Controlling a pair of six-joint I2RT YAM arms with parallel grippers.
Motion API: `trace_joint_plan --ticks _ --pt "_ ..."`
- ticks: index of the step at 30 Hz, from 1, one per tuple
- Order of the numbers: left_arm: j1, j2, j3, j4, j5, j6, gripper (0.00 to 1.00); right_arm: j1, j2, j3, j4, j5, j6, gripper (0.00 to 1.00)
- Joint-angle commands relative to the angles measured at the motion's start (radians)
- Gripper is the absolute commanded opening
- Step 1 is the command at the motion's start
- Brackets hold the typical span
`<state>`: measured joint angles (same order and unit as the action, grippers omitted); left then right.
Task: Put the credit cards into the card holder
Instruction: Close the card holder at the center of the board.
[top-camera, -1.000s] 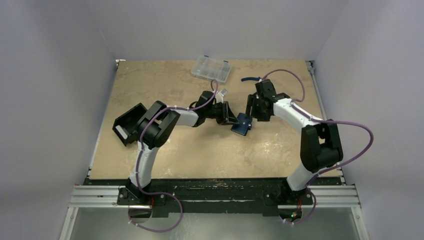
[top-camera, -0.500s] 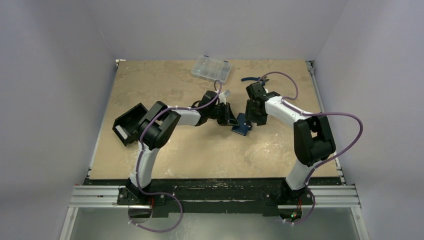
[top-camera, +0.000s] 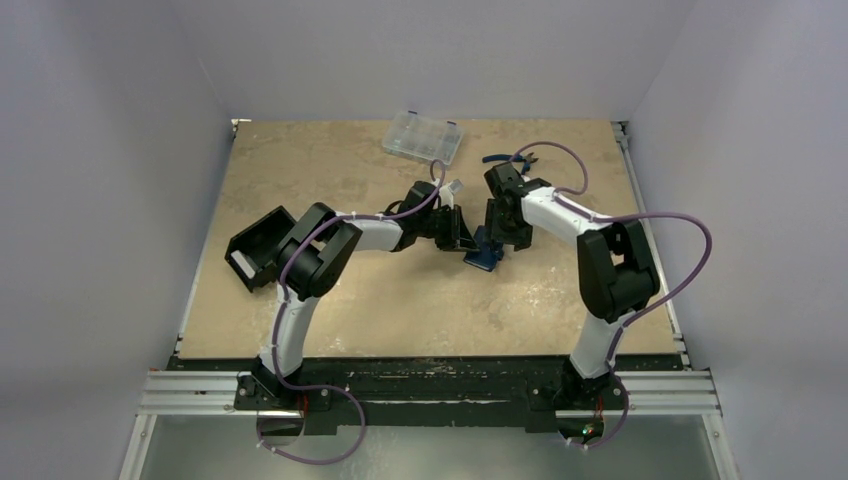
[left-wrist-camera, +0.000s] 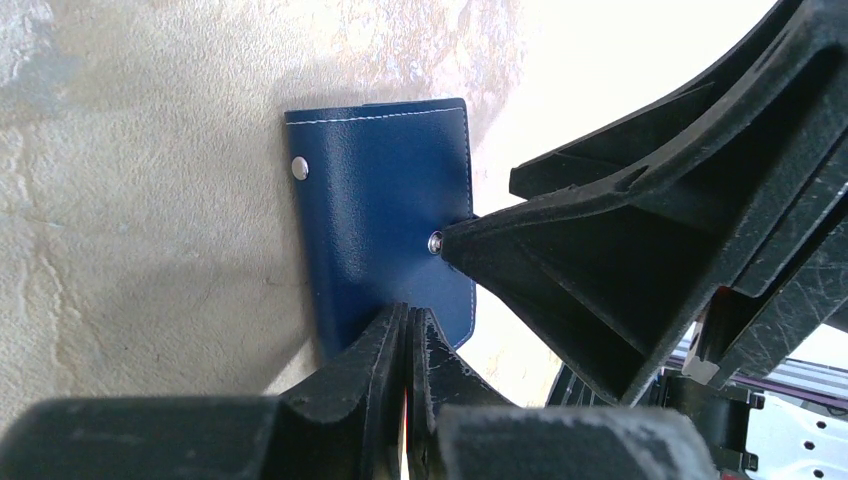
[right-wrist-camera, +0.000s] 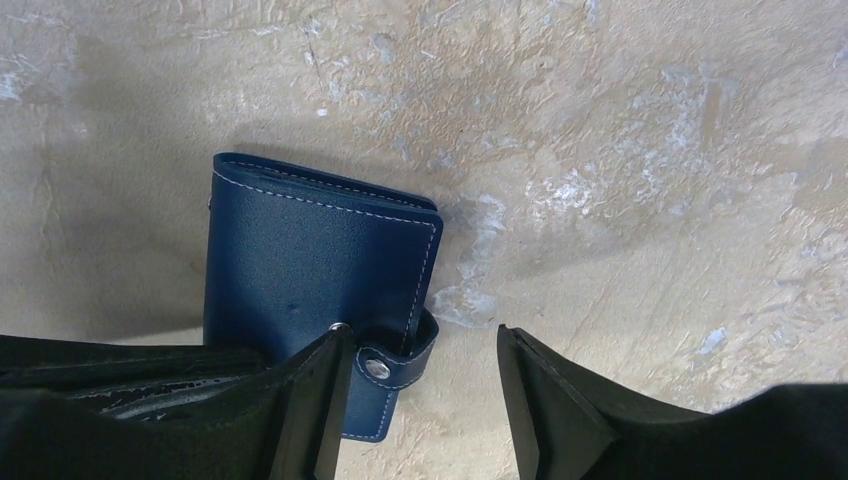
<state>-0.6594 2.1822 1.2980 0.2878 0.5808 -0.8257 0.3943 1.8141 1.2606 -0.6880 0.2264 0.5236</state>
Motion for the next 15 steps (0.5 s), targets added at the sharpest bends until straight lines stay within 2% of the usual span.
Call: trace_joint_plan --ticks 1,15 --pt "-0.021 0.028 -0.005 -0.095 -0.078 0.054 0.05 0.011 0.011 0.039 -0.011 0.042 0.005 0.63" --pt "-0.020 0.028 -0.007 -0.107 -0.084 0.066 0.05 0.009 -0.125 -0.067 0.014 0.016 0.013 0.47"
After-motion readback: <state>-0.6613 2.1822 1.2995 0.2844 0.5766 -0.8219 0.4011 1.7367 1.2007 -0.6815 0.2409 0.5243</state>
